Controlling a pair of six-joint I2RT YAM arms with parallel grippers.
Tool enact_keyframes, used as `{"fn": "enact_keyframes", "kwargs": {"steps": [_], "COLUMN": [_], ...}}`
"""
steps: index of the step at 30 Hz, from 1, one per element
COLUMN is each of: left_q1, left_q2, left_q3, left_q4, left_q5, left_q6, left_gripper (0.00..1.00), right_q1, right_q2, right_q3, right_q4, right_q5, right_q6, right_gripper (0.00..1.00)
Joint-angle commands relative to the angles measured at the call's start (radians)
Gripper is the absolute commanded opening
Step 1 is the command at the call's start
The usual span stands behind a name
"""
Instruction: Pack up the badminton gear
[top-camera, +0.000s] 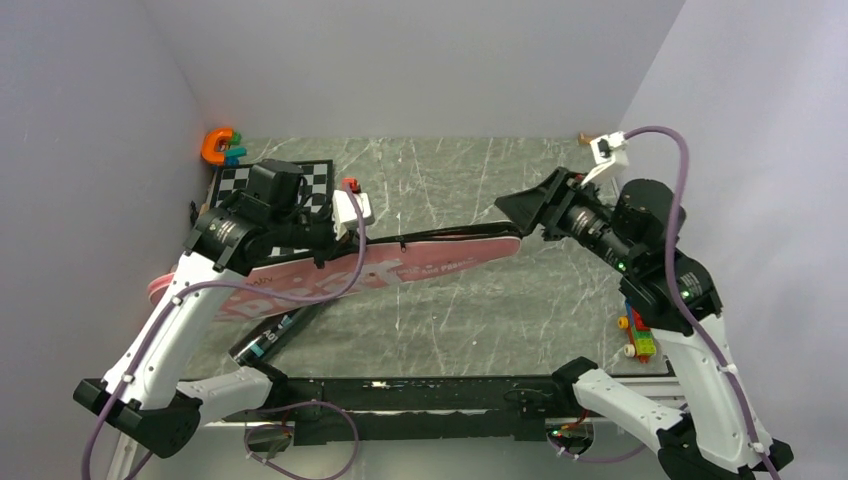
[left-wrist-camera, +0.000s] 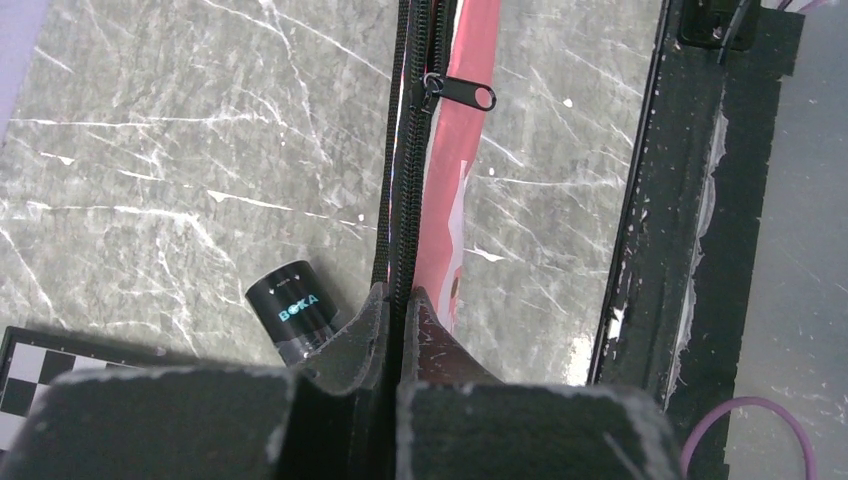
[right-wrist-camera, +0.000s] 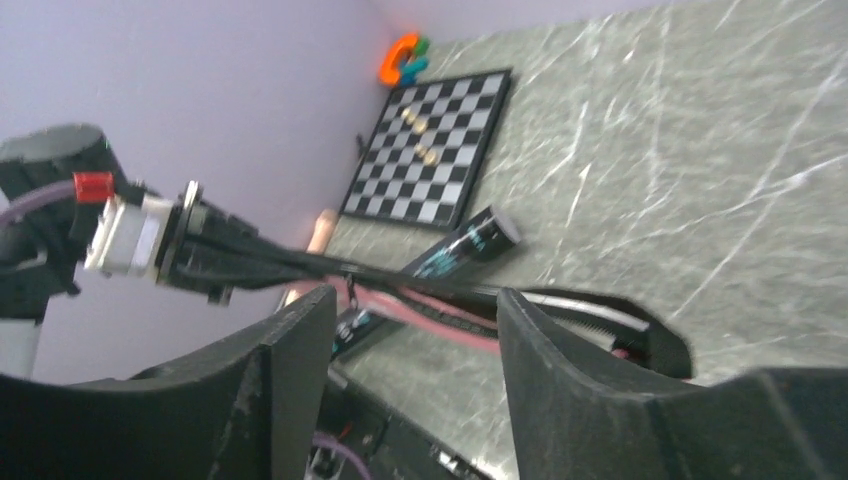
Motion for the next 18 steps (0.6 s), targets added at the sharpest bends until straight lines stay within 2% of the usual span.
{"fn": "enact_keyframes", "kwargs": {"steps": [1,4,12,18], "left_q1": [0.007,0.014,0.038,0.045], "left_q2": [0.003,0.019,0.043,0.039], "left_q3": [0.068,0.081,0.100,0.099], "left_q4": [0.123,0.142,0.178,0.170], "left_q5": [-0.023,-0.046,-0.050,0.006], "left_q6": [-0.058,-0.092,-0.157,-0.169], "left_gripper": [0.00,0.00,0.00,0.00], "right_q1": [0.004,0.005,0.017,0.037], "right_q2": [-0.007,-0.025,-0.049,-0.030], "right_q3": [-0.136,-0.220,-0.346,-0.502], "right_q4": [0.126,0.187,0.231,0.479], "right_q5": [-0.215,-0.276,-0.279,-0.313], "right_q6": [0.084,0.126,0.101,0.117], "right_gripper": [0.67,0.72,0.75,0.76]}}
